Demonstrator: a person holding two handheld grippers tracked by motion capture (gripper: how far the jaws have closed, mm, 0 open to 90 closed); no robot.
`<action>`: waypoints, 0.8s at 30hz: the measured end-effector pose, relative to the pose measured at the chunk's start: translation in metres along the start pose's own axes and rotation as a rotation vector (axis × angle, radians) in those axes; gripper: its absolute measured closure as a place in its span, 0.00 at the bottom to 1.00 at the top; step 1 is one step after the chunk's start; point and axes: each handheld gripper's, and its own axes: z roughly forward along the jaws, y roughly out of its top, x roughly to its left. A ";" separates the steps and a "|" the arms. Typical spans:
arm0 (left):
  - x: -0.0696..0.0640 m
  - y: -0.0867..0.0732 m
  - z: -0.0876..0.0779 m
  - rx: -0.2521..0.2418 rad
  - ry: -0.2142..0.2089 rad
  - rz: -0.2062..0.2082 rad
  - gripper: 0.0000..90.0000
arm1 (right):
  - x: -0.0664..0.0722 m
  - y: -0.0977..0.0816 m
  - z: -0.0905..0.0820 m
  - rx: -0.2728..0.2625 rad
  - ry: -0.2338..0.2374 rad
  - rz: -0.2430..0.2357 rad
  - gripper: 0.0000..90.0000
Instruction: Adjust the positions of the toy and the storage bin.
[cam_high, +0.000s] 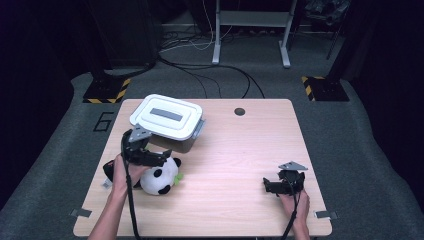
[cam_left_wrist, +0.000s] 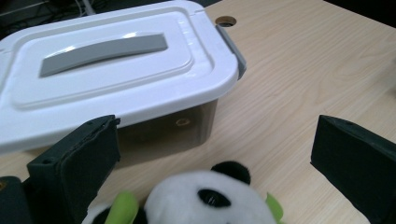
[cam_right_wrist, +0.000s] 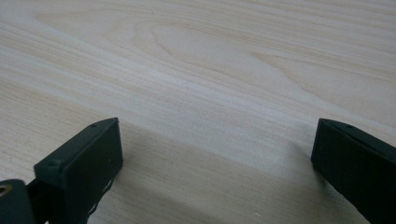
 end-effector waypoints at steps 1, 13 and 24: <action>-0.001 0.004 0.005 0.008 -0.005 0.009 0.01 | 0.000 0.000 0.000 0.000 0.000 0.000 0.01; -0.017 0.038 0.071 0.088 -0.028 0.067 0.29 | 0.000 0.000 0.000 0.000 0.004 -0.008 0.02; -0.020 0.046 0.100 0.126 0.060 0.056 0.47 | 0.000 0.000 -0.001 0.001 0.009 -0.011 0.03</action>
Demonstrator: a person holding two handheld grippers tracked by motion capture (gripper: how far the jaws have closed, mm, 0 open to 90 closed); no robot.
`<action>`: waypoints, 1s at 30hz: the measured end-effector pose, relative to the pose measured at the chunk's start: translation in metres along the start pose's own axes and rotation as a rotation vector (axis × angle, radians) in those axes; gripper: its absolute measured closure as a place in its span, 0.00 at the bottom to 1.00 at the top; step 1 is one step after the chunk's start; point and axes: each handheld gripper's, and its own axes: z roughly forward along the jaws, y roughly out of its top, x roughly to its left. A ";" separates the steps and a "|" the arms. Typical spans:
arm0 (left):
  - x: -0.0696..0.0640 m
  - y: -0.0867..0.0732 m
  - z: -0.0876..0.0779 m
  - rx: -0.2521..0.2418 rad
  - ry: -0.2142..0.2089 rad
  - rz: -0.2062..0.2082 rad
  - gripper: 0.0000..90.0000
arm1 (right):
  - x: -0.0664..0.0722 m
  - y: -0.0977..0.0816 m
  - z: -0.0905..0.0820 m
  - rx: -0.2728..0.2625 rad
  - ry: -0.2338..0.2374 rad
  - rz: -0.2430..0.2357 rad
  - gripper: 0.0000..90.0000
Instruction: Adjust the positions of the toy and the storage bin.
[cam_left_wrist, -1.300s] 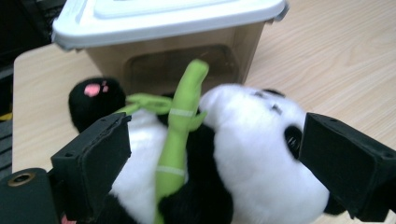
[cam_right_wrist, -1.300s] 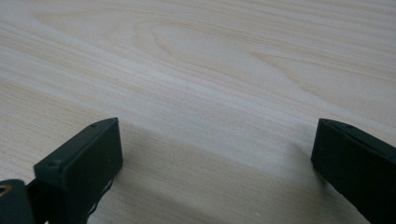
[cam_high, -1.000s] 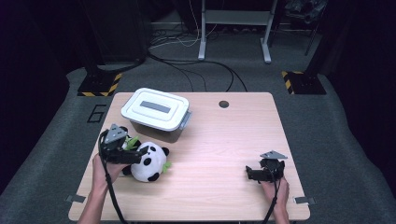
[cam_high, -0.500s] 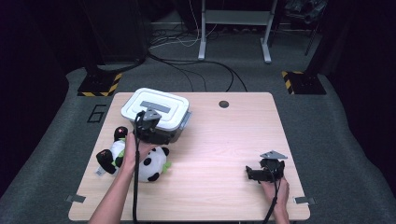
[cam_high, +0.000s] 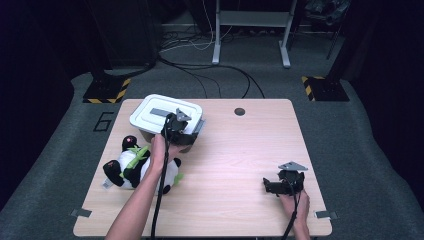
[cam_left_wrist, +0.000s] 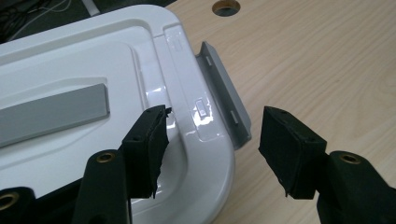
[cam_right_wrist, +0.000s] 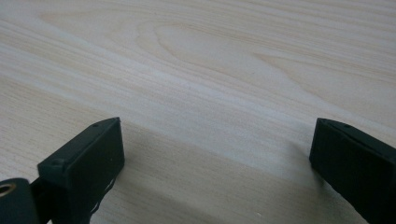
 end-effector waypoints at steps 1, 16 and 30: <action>0.000 0.000 0.000 0.000 0.000 0.000 0.49 | 0.000 0.000 0.000 0.000 -0.001 0.002 0.03; 0.002 0.000 0.003 -0.033 -0.019 -0.031 0.56 | 0.000 0.000 0.000 -0.001 -0.001 0.000 0.03; 0.000 -0.003 0.002 -0.073 -0.082 -0.075 0.59 | 0.000 0.000 0.000 -0.001 -0.001 0.000 0.03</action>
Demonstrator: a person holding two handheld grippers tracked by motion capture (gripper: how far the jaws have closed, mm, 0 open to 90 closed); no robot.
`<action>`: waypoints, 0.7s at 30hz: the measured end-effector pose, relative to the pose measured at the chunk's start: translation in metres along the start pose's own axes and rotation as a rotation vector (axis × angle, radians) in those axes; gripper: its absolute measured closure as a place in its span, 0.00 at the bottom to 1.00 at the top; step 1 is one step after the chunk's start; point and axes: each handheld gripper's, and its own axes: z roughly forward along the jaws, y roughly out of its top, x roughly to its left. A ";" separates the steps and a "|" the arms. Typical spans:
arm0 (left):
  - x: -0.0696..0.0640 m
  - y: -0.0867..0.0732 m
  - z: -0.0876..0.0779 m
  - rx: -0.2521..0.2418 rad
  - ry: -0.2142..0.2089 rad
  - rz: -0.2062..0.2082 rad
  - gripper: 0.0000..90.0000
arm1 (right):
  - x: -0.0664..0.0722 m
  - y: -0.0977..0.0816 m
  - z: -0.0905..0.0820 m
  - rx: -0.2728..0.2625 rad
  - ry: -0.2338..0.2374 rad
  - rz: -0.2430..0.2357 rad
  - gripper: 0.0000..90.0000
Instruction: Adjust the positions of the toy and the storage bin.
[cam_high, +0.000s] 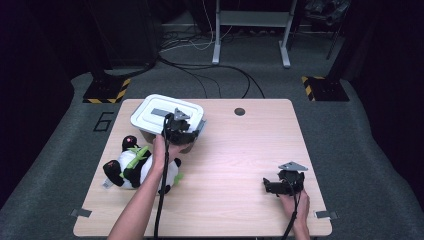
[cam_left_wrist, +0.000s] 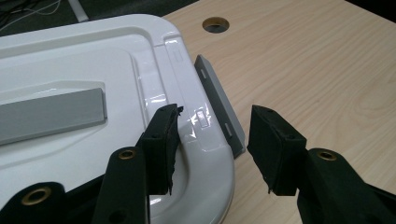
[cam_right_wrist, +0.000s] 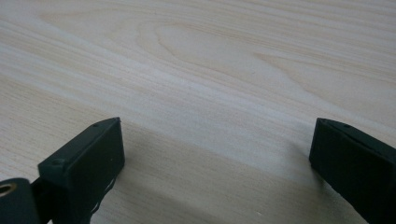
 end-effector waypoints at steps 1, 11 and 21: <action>-0.001 0.000 0.001 -0.004 -0.008 0.002 0.59 | 0.000 0.000 0.000 0.000 0.000 0.000 0.03; -0.019 0.005 0.006 -0.002 -0.012 0.045 0.59 | 0.000 0.000 0.000 0.000 0.000 0.000 0.03; -0.011 0.007 0.004 -0.006 -0.022 0.018 0.49 | 0.000 0.000 0.000 0.000 0.001 0.000 0.03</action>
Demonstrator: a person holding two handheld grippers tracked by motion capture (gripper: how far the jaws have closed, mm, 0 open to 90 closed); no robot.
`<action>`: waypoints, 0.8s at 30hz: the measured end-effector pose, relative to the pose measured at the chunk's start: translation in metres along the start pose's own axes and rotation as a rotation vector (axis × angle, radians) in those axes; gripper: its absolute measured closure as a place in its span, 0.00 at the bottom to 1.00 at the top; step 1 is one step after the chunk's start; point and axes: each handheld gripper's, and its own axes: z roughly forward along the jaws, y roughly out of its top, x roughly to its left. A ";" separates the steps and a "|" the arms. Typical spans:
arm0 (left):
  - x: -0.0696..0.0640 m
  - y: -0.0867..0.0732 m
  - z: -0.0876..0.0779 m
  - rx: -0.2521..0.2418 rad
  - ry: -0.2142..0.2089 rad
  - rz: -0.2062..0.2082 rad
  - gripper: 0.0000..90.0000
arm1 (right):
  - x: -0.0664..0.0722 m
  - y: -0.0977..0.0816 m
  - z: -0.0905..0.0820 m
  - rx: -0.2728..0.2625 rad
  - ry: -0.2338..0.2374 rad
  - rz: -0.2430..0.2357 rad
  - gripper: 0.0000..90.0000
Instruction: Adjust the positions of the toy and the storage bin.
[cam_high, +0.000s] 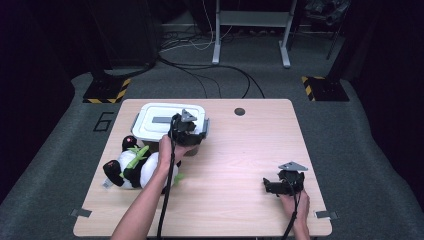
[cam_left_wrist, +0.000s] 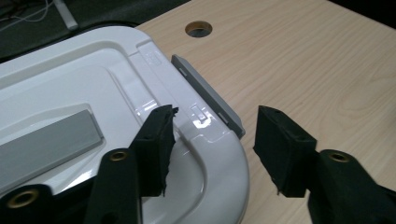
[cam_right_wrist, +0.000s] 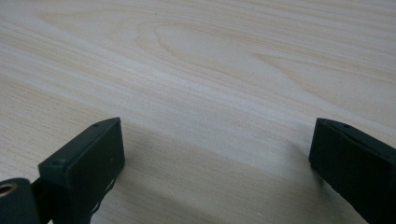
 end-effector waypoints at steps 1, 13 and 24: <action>0.003 0.001 -0.002 -0.008 0.006 -0.005 0.46 | 0.000 0.000 0.000 0.000 0.000 0.000 0.03; 0.049 -0.005 -0.034 -0.024 0.090 -0.117 0.27 | 0.000 0.000 0.000 0.000 0.000 0.000 0.03; 0.106 -0.032 -0.070 -0.014 0.220 -0.233 0.24 | 0.000 0.000 0.000 0.000 0.000 0.000 0.03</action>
